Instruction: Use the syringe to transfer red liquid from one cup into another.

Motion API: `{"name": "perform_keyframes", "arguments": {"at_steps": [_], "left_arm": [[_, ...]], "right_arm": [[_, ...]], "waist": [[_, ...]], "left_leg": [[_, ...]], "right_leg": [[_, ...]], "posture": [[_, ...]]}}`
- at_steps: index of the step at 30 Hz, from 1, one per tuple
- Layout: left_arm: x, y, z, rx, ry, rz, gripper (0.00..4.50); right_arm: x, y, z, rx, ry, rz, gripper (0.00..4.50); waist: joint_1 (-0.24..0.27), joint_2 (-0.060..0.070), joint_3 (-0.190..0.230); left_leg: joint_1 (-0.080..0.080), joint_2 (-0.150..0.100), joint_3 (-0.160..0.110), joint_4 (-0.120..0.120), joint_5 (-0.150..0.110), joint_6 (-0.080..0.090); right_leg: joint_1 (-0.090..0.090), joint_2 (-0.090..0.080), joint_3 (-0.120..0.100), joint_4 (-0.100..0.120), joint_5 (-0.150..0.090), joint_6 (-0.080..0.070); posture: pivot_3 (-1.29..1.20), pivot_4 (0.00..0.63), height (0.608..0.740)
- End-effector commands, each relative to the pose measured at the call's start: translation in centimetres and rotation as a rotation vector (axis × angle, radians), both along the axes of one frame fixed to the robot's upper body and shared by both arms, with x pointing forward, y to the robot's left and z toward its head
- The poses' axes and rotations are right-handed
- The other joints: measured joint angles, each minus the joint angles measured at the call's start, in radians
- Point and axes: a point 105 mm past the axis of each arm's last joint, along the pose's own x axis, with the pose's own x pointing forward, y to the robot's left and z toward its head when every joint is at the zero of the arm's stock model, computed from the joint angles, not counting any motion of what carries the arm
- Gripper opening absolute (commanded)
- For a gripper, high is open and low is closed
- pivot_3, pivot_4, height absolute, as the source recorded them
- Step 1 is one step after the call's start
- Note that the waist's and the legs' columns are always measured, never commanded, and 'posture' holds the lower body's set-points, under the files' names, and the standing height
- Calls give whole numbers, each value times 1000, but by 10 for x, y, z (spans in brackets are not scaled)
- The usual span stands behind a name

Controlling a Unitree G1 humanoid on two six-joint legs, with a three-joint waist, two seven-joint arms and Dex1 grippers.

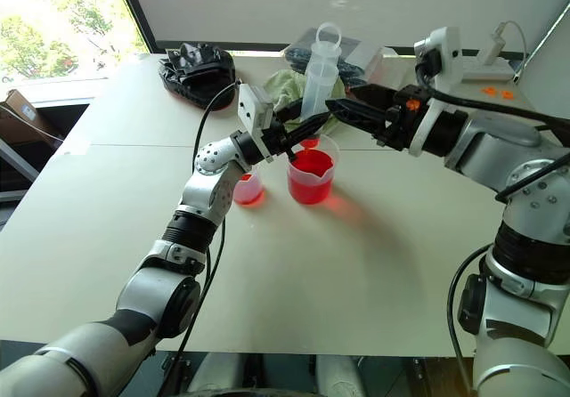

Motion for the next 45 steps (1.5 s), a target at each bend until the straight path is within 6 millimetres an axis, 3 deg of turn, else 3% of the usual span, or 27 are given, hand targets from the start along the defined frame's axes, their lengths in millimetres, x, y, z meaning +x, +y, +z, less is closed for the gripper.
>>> {"name": "perform_keyframes", "arguments": {"at_steps": [1,23,31,45], "left_arm": [[-3,0,21,-45,-62,-9,1347],[-8,-1,24,-55,-59,-34,1347],[-8,0,26,-67,-58,-31,1347],[-10,1,26,-69,-52,-33,1347]], "right_arm": [[-3,8,12,26,-83,1,3222],[31,31,21,110,-152,-113,3222],[36,43,20,131,-147,-99,3222],[39,41,23,133,-153,-107,3222]], "waist": [[-2,0,0],[-2,0,0],[-2,0,0],[-4,0,0]], "left_leg": [[0,0,0,0,0,0],[1,0,0,-1,1,-2],[1,0,0,-1,1,-2],[1,0,0,-1,1,-2]], "right_leg": [[0,0,0,0,0,0],[0,0,0,0,0,0],[0,0,0,0,0,0],[0,0,0,0,0,0]], "posture": [[0,150,740],[0,150,740],[0,150,740],[0,150,740]]}}
